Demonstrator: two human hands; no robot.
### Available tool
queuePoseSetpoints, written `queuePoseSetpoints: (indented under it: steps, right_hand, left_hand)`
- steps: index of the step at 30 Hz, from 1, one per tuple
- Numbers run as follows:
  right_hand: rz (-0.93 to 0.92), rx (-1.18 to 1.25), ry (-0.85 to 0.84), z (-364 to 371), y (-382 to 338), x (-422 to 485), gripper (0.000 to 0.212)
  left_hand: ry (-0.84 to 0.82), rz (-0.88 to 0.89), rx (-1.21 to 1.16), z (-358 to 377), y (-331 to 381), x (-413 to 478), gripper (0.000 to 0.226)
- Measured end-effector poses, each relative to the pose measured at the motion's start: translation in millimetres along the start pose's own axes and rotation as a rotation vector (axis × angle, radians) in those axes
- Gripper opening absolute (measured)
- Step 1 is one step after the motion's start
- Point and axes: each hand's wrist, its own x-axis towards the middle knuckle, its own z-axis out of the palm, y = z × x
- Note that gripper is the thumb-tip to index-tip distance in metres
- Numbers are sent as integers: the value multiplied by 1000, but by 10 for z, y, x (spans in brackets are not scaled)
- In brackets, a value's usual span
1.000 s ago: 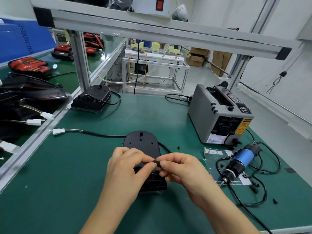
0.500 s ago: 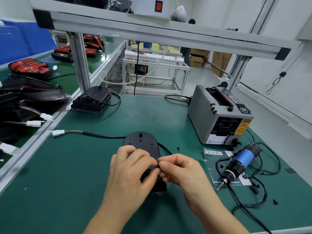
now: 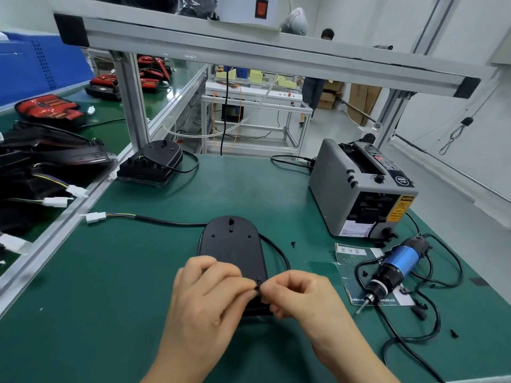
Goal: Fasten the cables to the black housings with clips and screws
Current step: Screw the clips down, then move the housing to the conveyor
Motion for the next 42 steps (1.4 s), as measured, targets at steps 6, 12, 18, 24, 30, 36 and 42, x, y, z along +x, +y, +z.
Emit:
queuePoseSetpoints:
  steps: [6, 12, 18, 24, 30, 36, 42]
  right_hand:
    - [-71, -192, 152, 117, 154, -33, 10]
    - [-255, -487, 287, 230, 266, -28, 12]
    - [-403, -606, 357, 270, 322, -19, 15]
    - [-516, -791, 383, 249, 318, 61, 24]
    - [-661, -909, 388, 138, 233, 170, 31]
    - [-634, -892, 221, 95, 160, 207, 25]
    - [-436, -866, 3, 11, 76, 243, 12]
  left_hand:
    - [-107, -264, -96, -153, -44, -48, 29]
    - [-152, -268, -69, -87, -4, -33, 20]
    - [-128, -269, -79, -38, -6, -32, 6]
    - [-131, -255, -93, -34, -5, -40, 4]
    - [-127, -254, -118, -24, -11, -52, 7]
    - [-224, -290, -170, -96, -38, 16, 3]
    - [-441, -411, -225, -208, -106, 277, 13]
